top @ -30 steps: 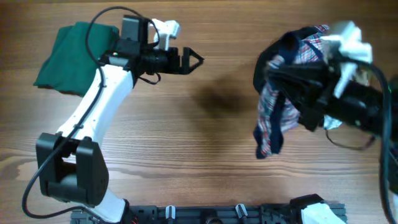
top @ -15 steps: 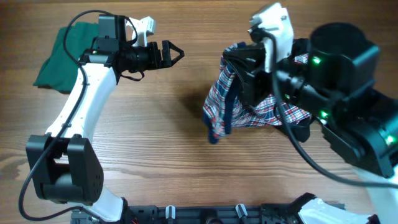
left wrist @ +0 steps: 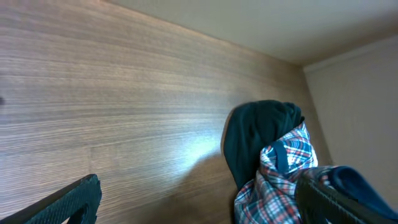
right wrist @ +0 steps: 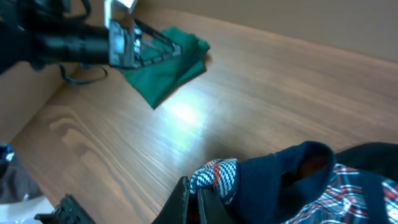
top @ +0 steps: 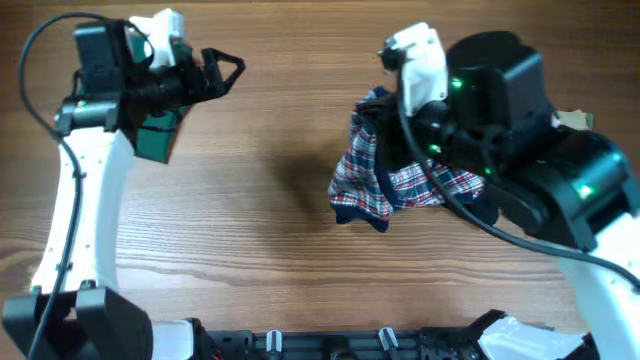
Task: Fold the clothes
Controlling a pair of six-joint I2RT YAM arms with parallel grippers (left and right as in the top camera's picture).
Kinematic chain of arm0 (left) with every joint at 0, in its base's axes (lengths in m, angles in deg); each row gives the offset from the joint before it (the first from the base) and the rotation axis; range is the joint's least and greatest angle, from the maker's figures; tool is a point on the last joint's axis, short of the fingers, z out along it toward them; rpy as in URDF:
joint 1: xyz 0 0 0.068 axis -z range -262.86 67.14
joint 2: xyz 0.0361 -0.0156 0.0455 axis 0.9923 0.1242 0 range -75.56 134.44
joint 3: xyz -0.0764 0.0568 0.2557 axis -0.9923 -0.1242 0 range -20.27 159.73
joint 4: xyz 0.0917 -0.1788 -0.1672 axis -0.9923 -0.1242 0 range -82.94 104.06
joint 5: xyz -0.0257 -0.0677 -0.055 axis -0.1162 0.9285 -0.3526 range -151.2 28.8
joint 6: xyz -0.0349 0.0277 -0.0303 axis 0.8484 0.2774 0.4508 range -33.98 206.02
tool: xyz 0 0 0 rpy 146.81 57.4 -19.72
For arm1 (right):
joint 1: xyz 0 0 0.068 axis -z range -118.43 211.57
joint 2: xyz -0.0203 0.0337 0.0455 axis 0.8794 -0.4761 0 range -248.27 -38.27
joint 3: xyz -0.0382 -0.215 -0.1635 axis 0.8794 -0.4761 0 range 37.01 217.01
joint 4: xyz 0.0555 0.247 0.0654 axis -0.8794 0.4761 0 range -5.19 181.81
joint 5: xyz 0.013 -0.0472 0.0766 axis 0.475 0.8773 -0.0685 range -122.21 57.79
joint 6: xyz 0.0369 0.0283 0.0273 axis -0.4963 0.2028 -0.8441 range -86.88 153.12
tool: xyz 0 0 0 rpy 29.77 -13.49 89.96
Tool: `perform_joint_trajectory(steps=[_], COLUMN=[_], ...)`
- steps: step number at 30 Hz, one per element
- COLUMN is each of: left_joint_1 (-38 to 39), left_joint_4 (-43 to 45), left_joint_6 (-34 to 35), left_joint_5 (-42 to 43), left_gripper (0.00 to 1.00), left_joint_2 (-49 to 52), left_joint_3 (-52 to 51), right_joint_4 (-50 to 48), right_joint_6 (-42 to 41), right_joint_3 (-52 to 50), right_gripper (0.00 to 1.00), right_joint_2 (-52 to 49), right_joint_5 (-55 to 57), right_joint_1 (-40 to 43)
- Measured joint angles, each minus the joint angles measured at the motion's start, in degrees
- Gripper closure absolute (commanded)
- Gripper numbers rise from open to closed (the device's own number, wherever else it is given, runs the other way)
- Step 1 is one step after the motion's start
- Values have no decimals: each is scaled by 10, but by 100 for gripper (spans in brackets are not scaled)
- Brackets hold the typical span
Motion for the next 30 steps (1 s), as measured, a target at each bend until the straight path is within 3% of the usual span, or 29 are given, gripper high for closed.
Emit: perform_joint_trajectory(steps=[8, 14, 18, 25, 30], left_joint_1=[-4, -28, -62, -112, -126], left_joint_4=[-53, -66, -87, -126, -144], left_joint_6=[0, 0, 0, -4, -5], left_joint_5=[0, -8, -11, -16, -20], left_gripper=[0, 0, 1, 0, 0], left_joint_2=[-18, -18, -19, -114, -155], left_joint_3=[0, 0, 0, 0, 0], right_joint_4=[-45, -46, -59, -158, -202], right_joint_6=[0, 1, 0, -17, -33], right_joint_3=[5, 85, 85, 85, 85], right_gripper=[96, 96, 95, 96, 96], right_joint_2=[-72, -71, -92, -226, -245], right_joint_5=[-3, 7, 46, 75, 92], right_joint_1=[-102, -147, -148, -148, -148])
